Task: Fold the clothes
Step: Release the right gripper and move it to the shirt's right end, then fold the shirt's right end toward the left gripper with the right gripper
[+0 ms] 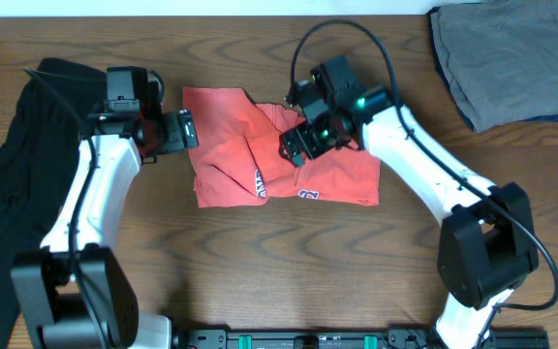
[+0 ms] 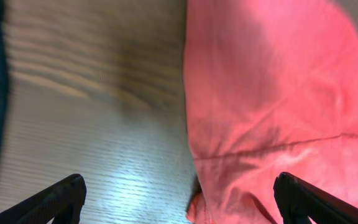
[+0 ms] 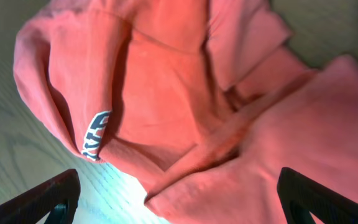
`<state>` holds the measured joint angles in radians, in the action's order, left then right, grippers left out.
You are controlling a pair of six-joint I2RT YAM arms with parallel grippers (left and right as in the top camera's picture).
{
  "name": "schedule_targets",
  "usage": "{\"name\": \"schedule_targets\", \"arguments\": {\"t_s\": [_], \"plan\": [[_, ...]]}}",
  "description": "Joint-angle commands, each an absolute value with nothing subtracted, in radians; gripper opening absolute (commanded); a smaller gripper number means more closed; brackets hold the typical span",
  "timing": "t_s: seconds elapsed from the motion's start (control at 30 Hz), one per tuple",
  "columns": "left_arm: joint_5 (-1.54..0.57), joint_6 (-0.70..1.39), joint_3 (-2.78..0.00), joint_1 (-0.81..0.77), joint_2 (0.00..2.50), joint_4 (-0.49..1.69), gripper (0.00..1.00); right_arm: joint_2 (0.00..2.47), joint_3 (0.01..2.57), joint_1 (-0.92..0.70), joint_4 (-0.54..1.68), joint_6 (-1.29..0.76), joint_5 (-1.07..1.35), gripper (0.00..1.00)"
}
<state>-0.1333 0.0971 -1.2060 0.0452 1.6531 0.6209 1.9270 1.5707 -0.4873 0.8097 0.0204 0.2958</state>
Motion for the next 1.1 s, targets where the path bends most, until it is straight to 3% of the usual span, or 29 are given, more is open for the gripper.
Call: {"name": "schedule_targets", "arguments": {"t_s": [0.0,0.33,0.53,0.63,0.9,1.0,1.07], "plan": [[-0.249,0.048,-1.196,0.049,1.715,0.632,0.98,1.926,1.673,-0.454,0.895,0.043,0.185,0.99],[-0.517,-0.007,-1.196,0.048,1.895,0.632,0.98,1.926,1.718,-0.298,1.023,0.038,0.139,0.99],[-0.566,-0.007,-1.196,0.027,1.935,0.641,0.99,1.926,1.718,-0.234,1.033,0.030,0.139,0.99],[-0.583,-0.007,-1.193,-0.013,1.945,0.647,0.95,1.926,1.718,-0.211,1.033,0.023,0.155,0.94],[-0.461,0.020,-1.192,-0.066,1.947,0.647,0.24,1.927,1.707,-0.196,1.067,0.015,0.189,0.61],[-0.459,0.020,-1.195,-0.053,1.946,0.647,0.06,1.927,1.678,-0.193,1.066,0.015,0.245,0.48],[-0.459,0.020,-1.199,-0.044,1.943,0.651,0.06,1.927,1.639,-0.193,1.047,0.015,0.297,0.38]]}}
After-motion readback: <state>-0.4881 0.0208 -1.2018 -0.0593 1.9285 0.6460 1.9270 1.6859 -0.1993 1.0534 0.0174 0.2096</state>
